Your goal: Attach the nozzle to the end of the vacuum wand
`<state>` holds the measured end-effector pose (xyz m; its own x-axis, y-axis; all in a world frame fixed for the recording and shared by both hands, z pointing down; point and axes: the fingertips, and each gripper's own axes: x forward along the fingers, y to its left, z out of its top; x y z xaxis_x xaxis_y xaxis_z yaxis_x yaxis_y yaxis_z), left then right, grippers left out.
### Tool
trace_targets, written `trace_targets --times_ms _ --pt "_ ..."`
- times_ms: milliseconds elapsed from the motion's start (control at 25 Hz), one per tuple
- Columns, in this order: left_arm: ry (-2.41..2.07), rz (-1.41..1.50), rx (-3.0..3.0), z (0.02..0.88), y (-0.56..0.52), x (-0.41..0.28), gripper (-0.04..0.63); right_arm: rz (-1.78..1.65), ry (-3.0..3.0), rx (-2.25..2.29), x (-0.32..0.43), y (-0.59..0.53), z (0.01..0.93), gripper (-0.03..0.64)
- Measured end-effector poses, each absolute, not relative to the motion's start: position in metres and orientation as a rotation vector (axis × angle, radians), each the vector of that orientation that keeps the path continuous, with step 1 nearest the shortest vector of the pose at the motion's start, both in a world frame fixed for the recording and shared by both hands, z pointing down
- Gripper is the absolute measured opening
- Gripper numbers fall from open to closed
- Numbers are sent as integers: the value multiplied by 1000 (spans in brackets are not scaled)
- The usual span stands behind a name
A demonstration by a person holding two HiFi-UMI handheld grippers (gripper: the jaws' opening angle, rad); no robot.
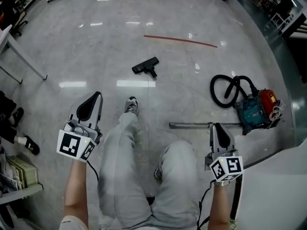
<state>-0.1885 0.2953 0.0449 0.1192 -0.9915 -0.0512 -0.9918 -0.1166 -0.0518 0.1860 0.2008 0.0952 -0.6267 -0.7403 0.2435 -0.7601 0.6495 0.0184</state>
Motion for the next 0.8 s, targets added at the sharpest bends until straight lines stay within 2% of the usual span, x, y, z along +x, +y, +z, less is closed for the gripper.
trace_targets --times_ms 800 --pt "1681 -191 -2537 66 158 -164 11 228 -2495 1446 220 153 123 34"
